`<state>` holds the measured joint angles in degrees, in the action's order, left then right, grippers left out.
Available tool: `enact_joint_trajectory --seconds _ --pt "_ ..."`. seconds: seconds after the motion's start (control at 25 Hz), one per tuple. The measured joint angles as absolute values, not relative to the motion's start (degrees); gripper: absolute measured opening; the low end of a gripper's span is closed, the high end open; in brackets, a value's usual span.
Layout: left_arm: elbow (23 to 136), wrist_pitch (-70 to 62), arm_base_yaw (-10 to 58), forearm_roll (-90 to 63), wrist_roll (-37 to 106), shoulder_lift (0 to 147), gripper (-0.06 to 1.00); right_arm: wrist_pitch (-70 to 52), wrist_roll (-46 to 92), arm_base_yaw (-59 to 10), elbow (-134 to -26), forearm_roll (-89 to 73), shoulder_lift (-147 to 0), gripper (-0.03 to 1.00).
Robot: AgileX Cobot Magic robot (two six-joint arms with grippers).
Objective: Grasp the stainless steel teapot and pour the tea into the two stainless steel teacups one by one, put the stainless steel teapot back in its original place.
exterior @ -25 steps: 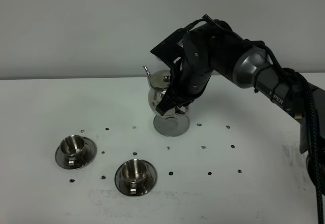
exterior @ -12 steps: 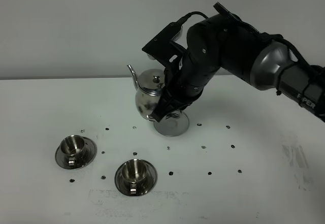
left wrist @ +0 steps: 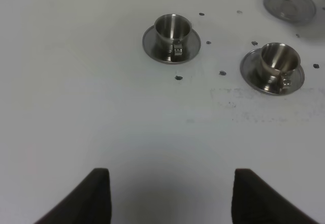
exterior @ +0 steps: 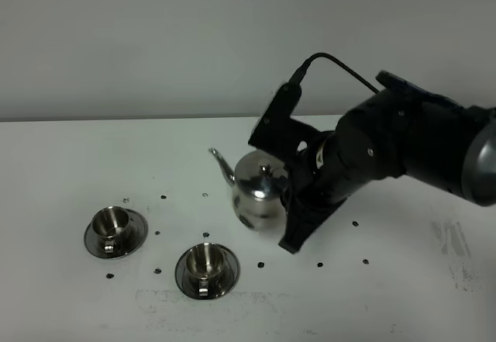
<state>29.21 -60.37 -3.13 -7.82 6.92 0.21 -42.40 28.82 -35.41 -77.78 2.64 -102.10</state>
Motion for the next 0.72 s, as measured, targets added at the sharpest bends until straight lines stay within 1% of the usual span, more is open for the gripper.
enact_joint_trajectory --seconds 0.12,0.24,0.4,0.56,0.72 --pt "29.2 -60.4 -3.1 -7.8 6.9 0.2 0.57 -42.4 34.5 -37.5 -74.5 3.0 -100.7 0.2" --pt "29.2 -60.4 -3.1 -7.8 6.9 0.2 0.57 -43.2 39.8 -39.3 -74.2 3.1 -100.5 0.2" --pt "29.2 -60.4 -3.1 -7.8 6.9 0.2 0.57 -43.7 45.5 -39.7 -74.2 5.8 -100.5 0.2" --pt "29.2 -60.4 -3.1 -7.8 6.9 0.2 0.57 -44.2 46.9 -39.6 -74.2 11.7 -100.5 0.2" --pt "29.2 -60.4 -3.1 -7.8 6.9 0.2 0.57 -43.7 46.9 -39.6 -75.1 13.0 -100.6 0.2"
